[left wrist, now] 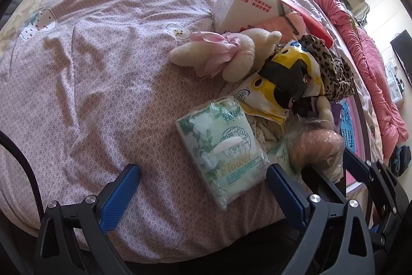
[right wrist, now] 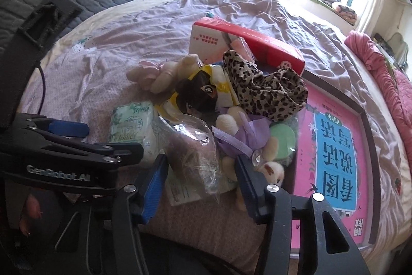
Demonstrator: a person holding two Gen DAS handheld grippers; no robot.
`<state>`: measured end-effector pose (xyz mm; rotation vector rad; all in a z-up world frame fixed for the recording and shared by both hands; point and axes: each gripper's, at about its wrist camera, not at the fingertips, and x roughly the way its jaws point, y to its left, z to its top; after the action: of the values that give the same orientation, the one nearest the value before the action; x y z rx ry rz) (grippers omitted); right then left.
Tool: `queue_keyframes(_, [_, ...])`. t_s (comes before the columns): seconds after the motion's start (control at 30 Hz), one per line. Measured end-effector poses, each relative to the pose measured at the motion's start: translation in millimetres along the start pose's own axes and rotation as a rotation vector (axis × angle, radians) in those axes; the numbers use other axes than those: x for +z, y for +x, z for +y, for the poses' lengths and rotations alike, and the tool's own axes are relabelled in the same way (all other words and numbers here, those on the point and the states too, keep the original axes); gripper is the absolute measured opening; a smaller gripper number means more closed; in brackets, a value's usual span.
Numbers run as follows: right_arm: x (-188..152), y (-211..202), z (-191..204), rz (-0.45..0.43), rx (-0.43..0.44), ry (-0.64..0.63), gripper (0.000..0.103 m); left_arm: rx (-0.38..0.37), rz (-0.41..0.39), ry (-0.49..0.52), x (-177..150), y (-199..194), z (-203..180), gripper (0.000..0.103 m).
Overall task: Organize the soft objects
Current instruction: 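Grasp the green-white tissue pack with left tool while right tool grasps the bagged bun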
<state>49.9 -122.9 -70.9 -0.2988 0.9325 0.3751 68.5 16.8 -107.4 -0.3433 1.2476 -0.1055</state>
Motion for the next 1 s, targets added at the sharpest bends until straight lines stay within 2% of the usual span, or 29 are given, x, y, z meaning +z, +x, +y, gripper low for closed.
queue_keyframes(0.03, [0.2,-2.1,-1.6,-0.007,0.025,0.006,0.04,0.001,0.005,-0.002,1.0,2.0,-0.3,0.099])
queue_keyframes(0.2, [-0.2,-7.3,-11.2,-0.006,0.064,0.044,0.04,0.026,0.018,-0.007,6.3,11.4,-2.9,0.098])
queue_keyframes(0.37, [0.4,-23.6,-16.9,-0.045,0.118,0.073,0.04,0.03,0.025,-0.015,10.9,17.8,-3.4,0.091])
queue_keyframes(0.43, [1.7,-28.2,-17.2,-0.049,0.13,0.077,0.04,0.005,0.013,-0.019,13.9,18.2,-1.6,0.075])
queue_keyframes(0.47, [3.2,-30.9,-18.3,-0.053,0.135,0.08,0.04,-0.011,0.013,-0.023,15.4,18.0,0.4,0.071])
queue_keyframes(0.53, [5.7,-35.6,-20.6,-0.063,0.141,0.092,0.04,-0.044,0.013,-0.036,18.6,16.2,6.7,0.053])
queue_keyframes(0.63, [9.6,-44.0,-26.6,-0.081,0.152,0.119,0.04,-0.071,0.019,-0.049,27.0,15.8,14.2,0.043])
queue_keyframes(0.73, [13.7,-51.2,-33.7,-0.096,0.158,0.14,0.04,-0.077,-0.002,-0.051,26.8,9.2,17.6,0.038])
queue_keyframes(1.0, [12.3,-66.4,-56.8,-0.128,0.139,0.197,0.04,-0.098,-0.046,-0.018,19.9,-17.4,4.9,0.035])
